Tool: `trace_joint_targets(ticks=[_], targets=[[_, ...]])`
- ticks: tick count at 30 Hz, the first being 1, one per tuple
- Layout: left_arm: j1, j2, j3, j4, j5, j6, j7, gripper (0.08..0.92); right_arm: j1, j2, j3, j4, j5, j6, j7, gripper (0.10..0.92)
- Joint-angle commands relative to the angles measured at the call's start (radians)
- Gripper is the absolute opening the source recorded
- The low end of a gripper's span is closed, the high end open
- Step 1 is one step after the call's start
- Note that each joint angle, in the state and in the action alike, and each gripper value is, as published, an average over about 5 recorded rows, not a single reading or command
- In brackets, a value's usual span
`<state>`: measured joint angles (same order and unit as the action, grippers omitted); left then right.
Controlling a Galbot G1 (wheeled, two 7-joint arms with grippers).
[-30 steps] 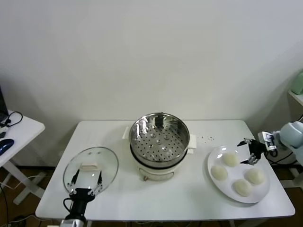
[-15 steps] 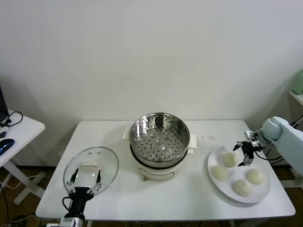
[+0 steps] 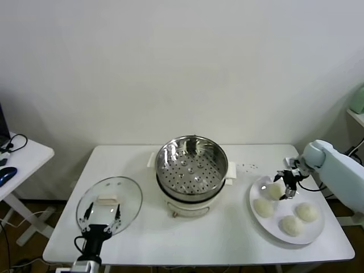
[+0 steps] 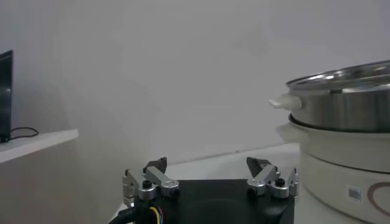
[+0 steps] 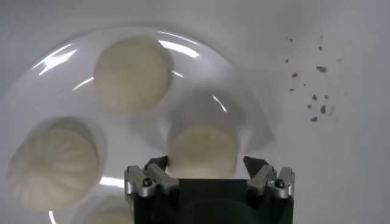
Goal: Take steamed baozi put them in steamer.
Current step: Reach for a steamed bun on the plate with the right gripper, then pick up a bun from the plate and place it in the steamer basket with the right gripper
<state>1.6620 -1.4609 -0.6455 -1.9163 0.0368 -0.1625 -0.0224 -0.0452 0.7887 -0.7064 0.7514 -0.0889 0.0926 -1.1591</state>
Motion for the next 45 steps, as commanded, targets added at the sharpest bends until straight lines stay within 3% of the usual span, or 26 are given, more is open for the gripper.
trace_joint_targets(ticks=[1,9,17,28,39,45], targets=[[-0.001,-0.001,-0.001,0.003,0.001,0.000,-0.003,0.823,0.006,0.016,-0.005,-0.017,-0.007,0.001,-0.001,0.823],[0.000,-0.002,-0.001,0.004,0.001,0.000,-0.006,0.823,-0.001,0.014,0.006,-0.017,-0.009,0.001,0.016,0.819],[0.003,-0.002,-0.002,0.000,0.001,-0.002,-0.010,0.823,-0.009,0.008,0.016,-0.009,-0.002,0.001,0.031,0.733],[0.008,-0.003,-0.004,-0.003,-0.001,-0.005,-0.014,0.823,0.026,-0.023,-0.016,0.051,0.050,-0.005,0.038,0.696],[0.008,-0.002,0.003,-0.006,0.007,0.002,-0.010,0.823,0.517,-0.043,-0.379,0.254,0.218,0.018,-0.012,0.701],[0.014,-0.005,0.009,-0.008,0.013,0.001,-0.007,0.823,0.726,0.049,-0.517,0.372,0.191,0.105,-0.031,0.704]])
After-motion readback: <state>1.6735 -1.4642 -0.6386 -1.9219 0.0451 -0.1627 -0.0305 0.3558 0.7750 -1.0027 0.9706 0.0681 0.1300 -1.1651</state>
